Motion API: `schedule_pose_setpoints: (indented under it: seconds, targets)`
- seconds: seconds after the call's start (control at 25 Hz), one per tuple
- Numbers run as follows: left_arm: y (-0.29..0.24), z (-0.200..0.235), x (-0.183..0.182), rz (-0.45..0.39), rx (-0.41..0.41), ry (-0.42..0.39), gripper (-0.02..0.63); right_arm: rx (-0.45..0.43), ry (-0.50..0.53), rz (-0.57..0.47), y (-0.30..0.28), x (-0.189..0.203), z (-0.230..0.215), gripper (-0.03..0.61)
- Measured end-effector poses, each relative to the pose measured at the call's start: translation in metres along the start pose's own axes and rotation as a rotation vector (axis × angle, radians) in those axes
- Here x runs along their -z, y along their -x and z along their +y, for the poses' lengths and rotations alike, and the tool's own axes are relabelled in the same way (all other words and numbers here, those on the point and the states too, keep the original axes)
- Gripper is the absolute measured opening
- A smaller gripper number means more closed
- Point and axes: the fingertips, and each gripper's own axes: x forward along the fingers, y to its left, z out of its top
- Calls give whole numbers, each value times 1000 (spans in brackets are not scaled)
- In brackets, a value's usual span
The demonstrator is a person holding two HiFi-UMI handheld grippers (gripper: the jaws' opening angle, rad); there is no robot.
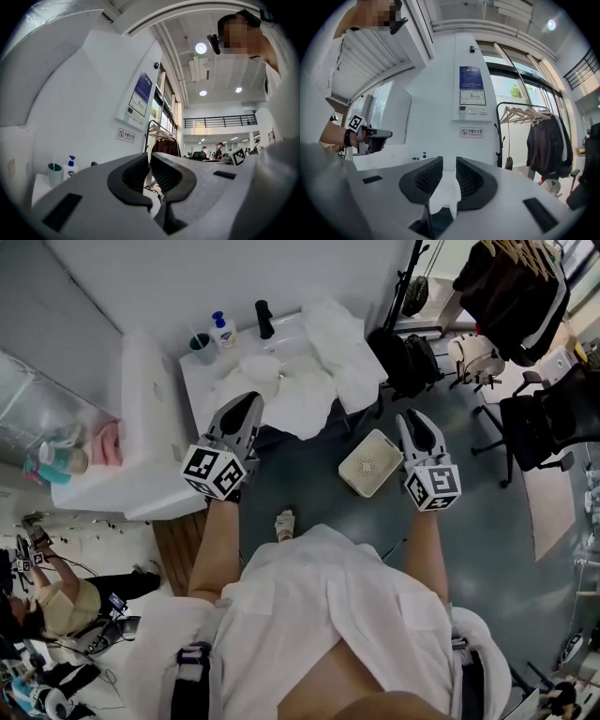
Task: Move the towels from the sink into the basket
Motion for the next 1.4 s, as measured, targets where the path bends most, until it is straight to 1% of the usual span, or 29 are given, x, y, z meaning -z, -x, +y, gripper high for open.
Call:
schedule_pose_setpoints:
  seconds: [0.08,0.24,0.44,0.64,0.8,1.0,1.16,1.4]
  targets:
    - [-3,14,-3,1,5,6,26,-2,-2,12,-14,2,6,104]
    - [-19,52,-17,-21,16,-5,26,-10,21,4,-56,-6,12,108]
    - [-24,92,-20,-29,25,8,26,5,19,10,-89,-5,23,128]
    - [-37,116,-22,-29,57,14,26,21,33,20,-114,-5,27,132]
    - [-48,131,-15,-30,72,33,26,17,33,37,-133,0,29,142]
    - [-72,133,-5,-7,79,48,26,-2,22,71,-151,8,10,152]
    - [-100,138,4,7,65,46,26,-62,33,123,-178,26,-11,170]
    - [-141,140,22,42,36,47,26,-213,41,283,-219,82,-36,209]
